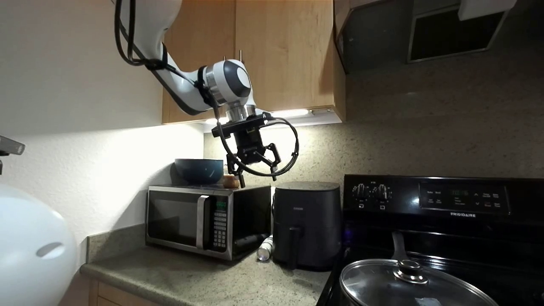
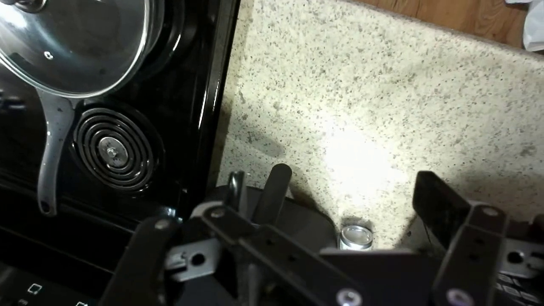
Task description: Open the overhead cabinet door on the right
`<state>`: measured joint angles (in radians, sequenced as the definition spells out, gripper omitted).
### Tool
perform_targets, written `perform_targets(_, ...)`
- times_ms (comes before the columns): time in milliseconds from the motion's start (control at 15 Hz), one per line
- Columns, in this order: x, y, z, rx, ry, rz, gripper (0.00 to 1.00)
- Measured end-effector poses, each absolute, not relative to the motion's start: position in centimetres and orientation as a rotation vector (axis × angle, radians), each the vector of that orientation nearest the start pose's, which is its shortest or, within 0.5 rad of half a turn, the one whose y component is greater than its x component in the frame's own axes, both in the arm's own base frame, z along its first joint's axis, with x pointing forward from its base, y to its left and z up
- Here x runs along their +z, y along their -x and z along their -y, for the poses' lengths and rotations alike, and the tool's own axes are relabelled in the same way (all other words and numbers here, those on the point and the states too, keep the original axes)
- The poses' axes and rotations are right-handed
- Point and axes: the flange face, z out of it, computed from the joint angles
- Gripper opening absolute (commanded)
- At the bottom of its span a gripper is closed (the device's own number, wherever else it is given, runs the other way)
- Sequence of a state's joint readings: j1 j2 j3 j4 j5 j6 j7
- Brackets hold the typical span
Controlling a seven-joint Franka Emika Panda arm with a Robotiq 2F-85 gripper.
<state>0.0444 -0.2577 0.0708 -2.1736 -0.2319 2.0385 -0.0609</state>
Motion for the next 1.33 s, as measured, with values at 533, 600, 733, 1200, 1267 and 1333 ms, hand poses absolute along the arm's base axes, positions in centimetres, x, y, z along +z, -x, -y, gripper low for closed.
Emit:
perform_targets(533,52.7,-49.6,-6.6,-0.439,3.286,0.516,1.0)
perform_targets(600,53.4,-49.7,-8.1,-0.526,3.259,0.564,1.0)
perform_targets(733,55.3,-49.1,-11.3,-0.681,3.185,0.637,1.0)
perform_targets(1200,63.0,-44.9,-15.6,-1.057,2.937,0.656,1.0)
perform_targets(1267,62.8,-45.1,-15.6,-1.051,2.94,0.655,1.0)
perform_targets(1333,62.5,-45.3,-15.6,-1.042,2.943,0.654,1.0)
